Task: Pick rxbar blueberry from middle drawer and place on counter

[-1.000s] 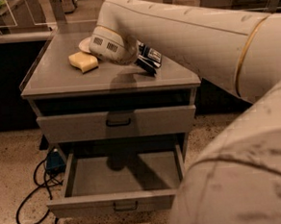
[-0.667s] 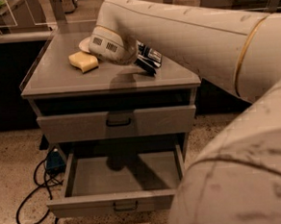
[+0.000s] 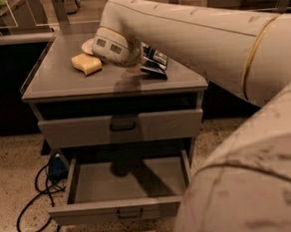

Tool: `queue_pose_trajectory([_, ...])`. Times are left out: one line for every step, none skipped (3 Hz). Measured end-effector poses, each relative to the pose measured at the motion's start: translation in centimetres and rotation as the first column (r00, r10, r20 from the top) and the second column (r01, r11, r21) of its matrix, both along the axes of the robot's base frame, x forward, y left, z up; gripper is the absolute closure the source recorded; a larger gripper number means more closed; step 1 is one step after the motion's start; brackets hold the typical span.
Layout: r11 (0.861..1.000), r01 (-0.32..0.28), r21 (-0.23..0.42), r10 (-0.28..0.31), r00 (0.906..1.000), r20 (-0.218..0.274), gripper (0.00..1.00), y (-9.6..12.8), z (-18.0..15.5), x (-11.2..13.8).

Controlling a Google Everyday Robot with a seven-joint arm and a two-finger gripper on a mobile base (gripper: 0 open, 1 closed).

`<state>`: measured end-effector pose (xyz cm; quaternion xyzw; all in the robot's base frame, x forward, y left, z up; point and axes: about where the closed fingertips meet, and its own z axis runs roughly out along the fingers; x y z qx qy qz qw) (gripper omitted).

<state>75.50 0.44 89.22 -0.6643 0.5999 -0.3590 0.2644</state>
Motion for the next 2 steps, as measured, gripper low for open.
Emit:
queue_pose_trajectory([1.000,0.000,0.000,0.000,1.0000,0.000,0.00,-0.01,0.00,0.00])
queue_pose_trajectory([1.000,0.000,0.000,0.000,1.0000,0.000,0.00,-0.01,0.00,0.00])
